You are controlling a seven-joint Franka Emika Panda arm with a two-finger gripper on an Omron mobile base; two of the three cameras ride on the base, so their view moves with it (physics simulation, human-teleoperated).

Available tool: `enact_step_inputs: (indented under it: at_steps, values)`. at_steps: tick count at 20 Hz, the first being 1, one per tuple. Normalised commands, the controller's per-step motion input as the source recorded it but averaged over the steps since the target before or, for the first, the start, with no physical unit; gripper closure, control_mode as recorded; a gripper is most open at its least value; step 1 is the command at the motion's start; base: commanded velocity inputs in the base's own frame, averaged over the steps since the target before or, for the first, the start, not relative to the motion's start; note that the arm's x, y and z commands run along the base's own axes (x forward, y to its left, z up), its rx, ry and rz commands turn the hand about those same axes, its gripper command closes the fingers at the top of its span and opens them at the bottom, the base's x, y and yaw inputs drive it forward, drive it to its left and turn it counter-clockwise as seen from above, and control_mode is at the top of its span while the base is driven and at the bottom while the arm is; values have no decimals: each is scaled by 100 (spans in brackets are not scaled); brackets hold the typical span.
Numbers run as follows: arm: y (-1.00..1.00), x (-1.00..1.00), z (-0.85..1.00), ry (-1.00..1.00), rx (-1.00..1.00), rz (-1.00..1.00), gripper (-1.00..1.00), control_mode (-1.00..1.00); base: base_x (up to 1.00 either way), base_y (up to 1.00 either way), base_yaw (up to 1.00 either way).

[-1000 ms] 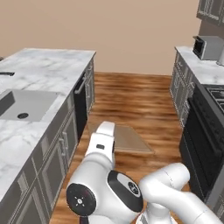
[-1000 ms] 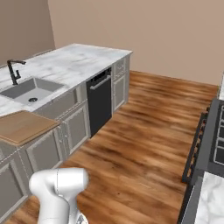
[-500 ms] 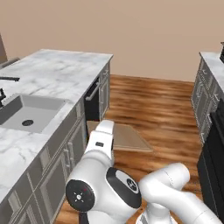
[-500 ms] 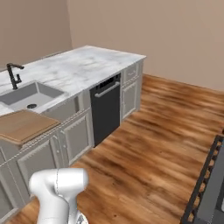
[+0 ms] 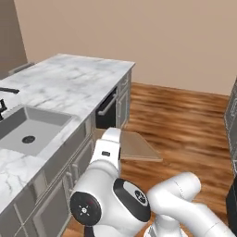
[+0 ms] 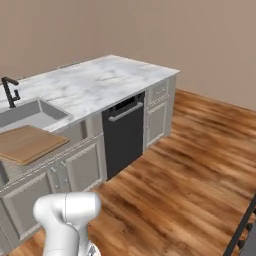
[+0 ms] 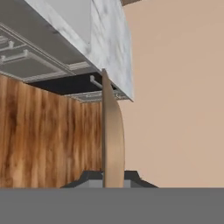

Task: Move the cutting board and knife to the sink. Then move spray from the cabinet to the counter.

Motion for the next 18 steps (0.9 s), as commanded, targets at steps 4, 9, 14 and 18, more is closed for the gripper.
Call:
enact_step_inputs:
  at_steps: [4,9,14,18]
  values:
    - [0,0,0,0,0,0,100,100,70,-24,30]
    - [0,0,0,0,0,0,100,100,64,-16,40]
    - [0,0,0,0,0,0,100,100,57,-10,49]
    - [0,0,0,0,0,0,100,100,55,-7,52]
